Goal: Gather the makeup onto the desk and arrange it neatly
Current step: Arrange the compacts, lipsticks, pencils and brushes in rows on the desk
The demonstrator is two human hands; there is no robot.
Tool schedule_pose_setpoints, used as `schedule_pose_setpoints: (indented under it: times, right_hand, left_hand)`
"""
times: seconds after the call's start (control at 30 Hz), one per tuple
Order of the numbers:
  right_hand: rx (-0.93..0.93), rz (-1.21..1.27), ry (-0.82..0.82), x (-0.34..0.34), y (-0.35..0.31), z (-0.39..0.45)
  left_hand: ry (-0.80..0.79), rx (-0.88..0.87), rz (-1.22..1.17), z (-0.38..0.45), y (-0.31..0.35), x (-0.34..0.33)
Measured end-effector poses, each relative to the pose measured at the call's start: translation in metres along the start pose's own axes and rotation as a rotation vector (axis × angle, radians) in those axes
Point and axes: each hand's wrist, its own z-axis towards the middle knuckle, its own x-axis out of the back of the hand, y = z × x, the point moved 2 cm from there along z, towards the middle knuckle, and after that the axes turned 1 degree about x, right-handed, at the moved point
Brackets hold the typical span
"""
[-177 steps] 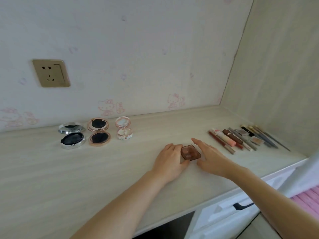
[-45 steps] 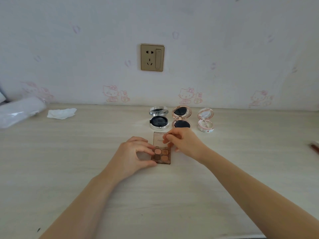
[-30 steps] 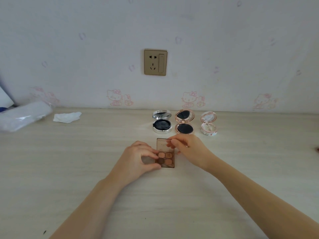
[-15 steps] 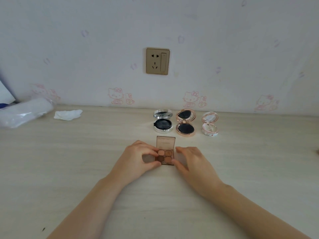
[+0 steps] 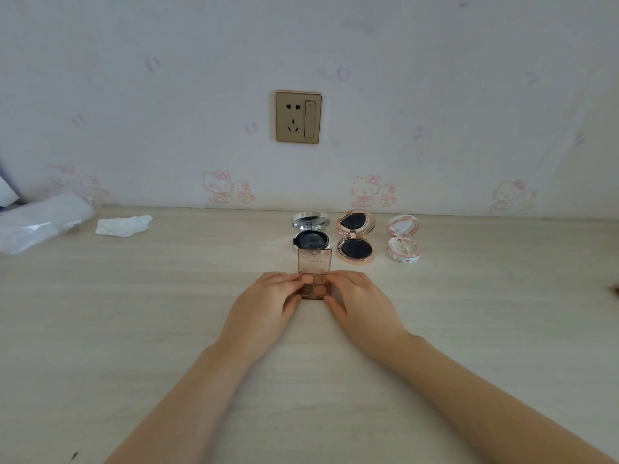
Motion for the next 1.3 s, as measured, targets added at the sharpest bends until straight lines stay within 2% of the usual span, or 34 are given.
schedule_pose_setpoints:
  times: [0.67,0.93,1.13,1.3]
  right_hand:
    - [-0.039,0.049,-0.008,-0.007,-0.001,0.009]
    - [-0.012,0.091,-0.016,0.001,0.001,0.001]
    - [0.018,0.032,-0.03,0.014,0.011,-0.023]
    - [0.004,-0.061,-0.006,0.041,0.043,-0.052]
  left_hand:
    - [0.0,0.082,0.042,0.001,-0.005,-0.006]
    - [0.074,0.08,0.127,-0.004,0.007,0.005]
    - [0.048,-0.146,0.218,-0.011,0.046,0.003]
    - [-0.002,-0.184,0.147,-0.012,0.085,-0.017]
